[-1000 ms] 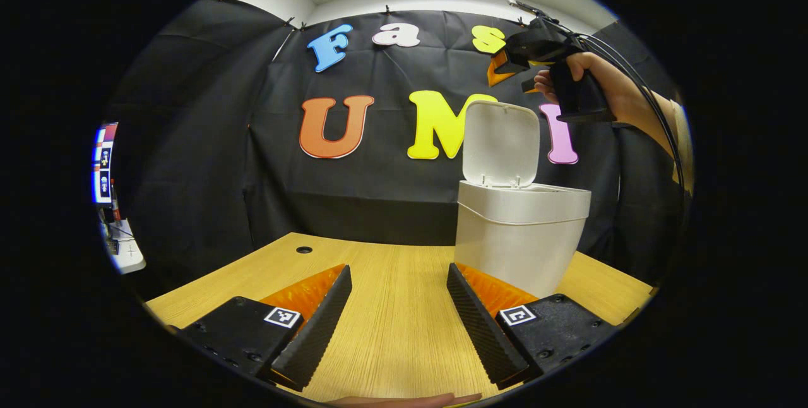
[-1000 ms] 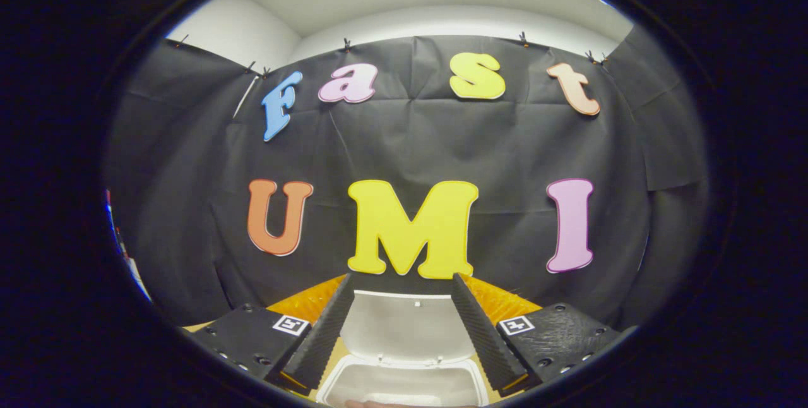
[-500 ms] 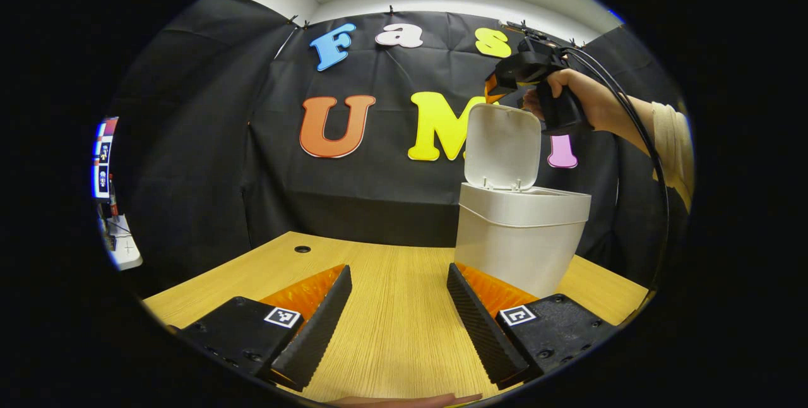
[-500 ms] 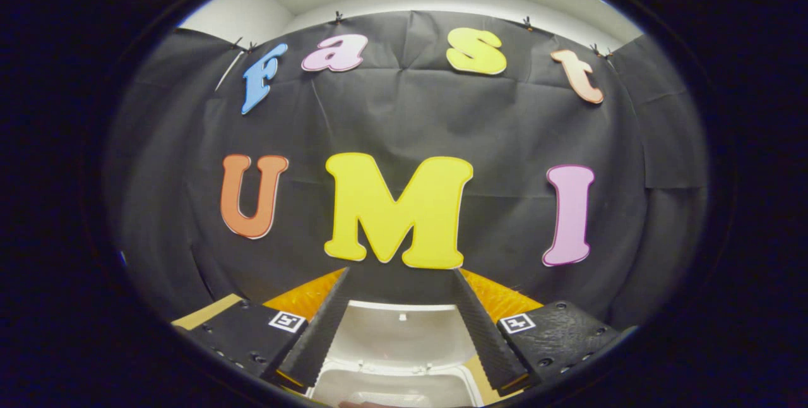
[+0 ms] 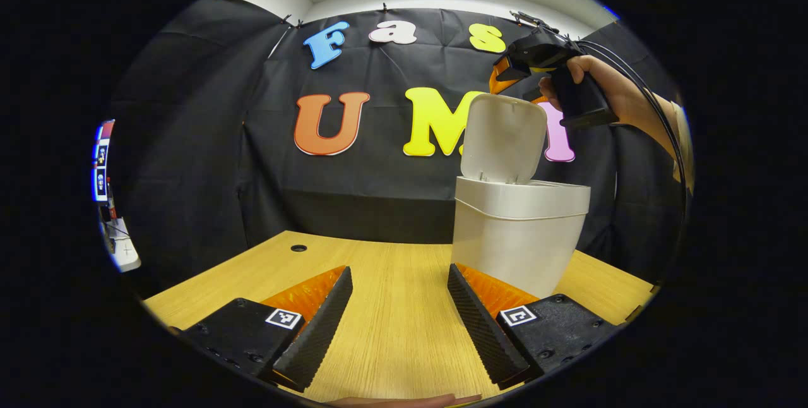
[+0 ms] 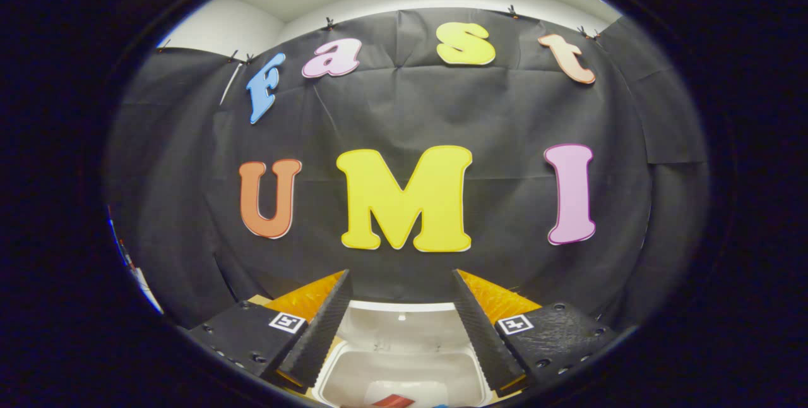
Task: Press the lid of the desktop garbage bin to open it, pick up the crumpled paper on the desktop and throw it into the bin, then pick up the pop can on the desktop and drop it into the bin, and finally close the garbage bin lid.
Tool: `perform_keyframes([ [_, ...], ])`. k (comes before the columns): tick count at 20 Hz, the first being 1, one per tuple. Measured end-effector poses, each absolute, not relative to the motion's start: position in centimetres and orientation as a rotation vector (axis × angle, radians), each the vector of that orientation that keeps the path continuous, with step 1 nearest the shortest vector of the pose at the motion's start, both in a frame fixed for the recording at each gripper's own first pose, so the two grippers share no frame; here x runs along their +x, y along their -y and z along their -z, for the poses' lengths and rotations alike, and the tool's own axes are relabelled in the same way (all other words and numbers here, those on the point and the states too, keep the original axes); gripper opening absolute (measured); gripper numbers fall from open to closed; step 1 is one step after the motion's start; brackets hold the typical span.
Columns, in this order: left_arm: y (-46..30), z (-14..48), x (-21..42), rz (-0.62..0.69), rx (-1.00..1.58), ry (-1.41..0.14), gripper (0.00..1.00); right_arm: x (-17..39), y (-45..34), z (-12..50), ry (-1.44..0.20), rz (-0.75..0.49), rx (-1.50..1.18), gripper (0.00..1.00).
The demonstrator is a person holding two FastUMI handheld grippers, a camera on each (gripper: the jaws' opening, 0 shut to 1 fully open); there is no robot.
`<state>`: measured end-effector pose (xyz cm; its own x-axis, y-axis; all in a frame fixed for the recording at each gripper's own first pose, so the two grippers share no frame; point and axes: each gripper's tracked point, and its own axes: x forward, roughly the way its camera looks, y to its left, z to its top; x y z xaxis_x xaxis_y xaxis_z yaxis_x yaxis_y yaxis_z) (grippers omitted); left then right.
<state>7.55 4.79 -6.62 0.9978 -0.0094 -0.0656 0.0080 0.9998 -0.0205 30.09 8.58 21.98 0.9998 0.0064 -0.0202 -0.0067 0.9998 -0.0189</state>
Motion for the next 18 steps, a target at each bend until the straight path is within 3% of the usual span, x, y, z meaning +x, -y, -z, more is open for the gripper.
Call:
perform_keyframes([
  [1,-4.9,6.4,7.5,0.003,-0.02,-0.064,0.98,29.5,-8.7,-21.6,-0.014,-0.009,-0.021,0.98],
  [4,-4.9,5.8,7.3,0.005,-0.012,-0.042,0.98,27.9,-9.4,-19.7,-0.036,-0.038,-0.012,0.9],
  [9,-5.3,5.9,7.4,-0.015,-0.01,-0.037,0.98,25.8,-9.7,-16.6,-0.086,-0.066,-0.03,0.9],
  [18,-4.1,6.4,7.4,0.0,0.008,-0.044,0.98,24.1,-8.3,-11.8,-0.176,-0.074,-0.026,0.93],
])
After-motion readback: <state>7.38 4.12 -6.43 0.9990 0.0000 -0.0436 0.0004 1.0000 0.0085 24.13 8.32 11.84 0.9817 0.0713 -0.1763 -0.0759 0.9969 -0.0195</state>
